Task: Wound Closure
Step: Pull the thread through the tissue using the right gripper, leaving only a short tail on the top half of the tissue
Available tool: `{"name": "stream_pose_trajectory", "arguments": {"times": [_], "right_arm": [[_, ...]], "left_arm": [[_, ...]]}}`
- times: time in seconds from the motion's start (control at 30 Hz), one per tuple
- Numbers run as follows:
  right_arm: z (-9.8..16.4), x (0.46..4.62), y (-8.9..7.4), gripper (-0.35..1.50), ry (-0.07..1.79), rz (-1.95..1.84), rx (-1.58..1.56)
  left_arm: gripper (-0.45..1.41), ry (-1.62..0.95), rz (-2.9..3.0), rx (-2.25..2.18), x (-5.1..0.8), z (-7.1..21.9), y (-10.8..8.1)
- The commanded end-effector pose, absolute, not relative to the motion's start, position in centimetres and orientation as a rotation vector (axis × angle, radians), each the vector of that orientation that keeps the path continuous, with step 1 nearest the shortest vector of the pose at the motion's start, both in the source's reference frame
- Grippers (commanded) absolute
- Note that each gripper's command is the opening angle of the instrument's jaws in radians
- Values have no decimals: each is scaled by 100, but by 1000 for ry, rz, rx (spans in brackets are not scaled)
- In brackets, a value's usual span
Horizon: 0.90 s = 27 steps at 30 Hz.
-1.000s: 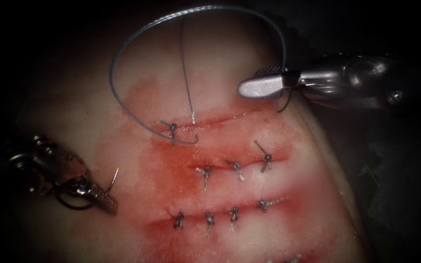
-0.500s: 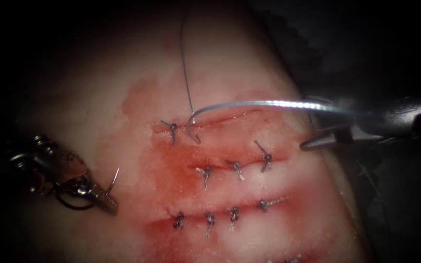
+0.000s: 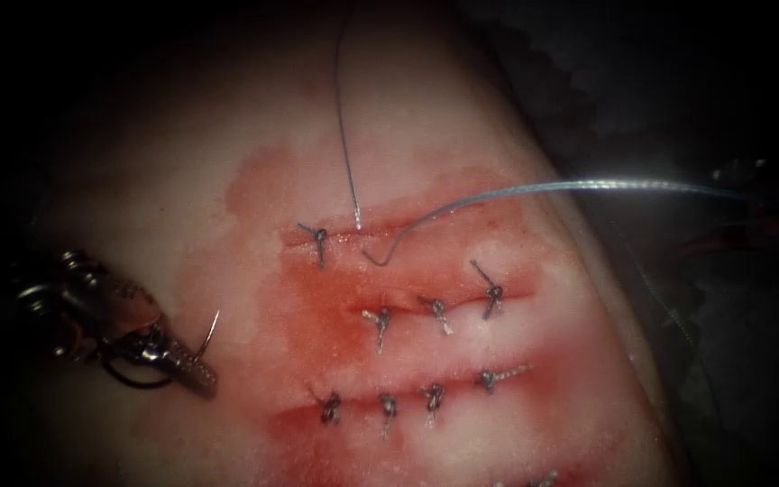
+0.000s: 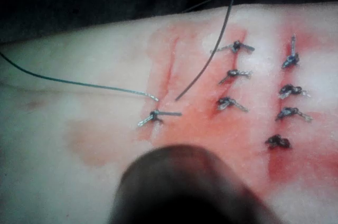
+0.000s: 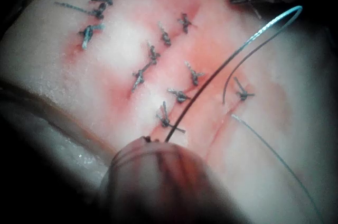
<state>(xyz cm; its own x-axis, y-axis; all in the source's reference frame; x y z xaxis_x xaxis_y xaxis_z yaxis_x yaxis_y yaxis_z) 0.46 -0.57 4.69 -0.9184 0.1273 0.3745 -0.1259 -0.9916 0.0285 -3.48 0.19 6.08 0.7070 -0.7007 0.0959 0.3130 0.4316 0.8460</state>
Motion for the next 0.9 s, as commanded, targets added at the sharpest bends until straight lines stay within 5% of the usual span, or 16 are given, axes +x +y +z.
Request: {"name": "stream_pose_trajectory", "arguments": {"times": [0.03, 0.4, 0.47, 0.53, 0.6, 0.67, 0.77, 0.9], "right_arm": [[479, 37, -51, 140, 6, 2965, 566], [484, 5, 56, 138, 220, 3172, 671], [480, 22, 71, 101, 256, 3323, 742], [479, 40, 70, 98, 197, 3533, 870], [480, 58, 62, 96, -24, 3701, 1051], [484, 83, 48, 72, -502, 3781, 1246], [490, 123, 26, 76, -1318, 3737, 1294], [496, 170, 2, 83, -2025, 3543, 1169]], "left_arm": [[7, -480, -661, 921, -355, 612, 24], [7, -480, -659, 922, -353, 613, 25], [7, -480, -659, 922, -353, 613, 25], [7, -480, -659, 922, -353, 613, 25], [7, -480, -659, 922, -353, 613, 25], [7, -479, -659, 922, -353, 612, 26], [9, -478, -658, 926, -353, 611, 27], [7, -490, -673, 909, -354, 608, 32]]}}
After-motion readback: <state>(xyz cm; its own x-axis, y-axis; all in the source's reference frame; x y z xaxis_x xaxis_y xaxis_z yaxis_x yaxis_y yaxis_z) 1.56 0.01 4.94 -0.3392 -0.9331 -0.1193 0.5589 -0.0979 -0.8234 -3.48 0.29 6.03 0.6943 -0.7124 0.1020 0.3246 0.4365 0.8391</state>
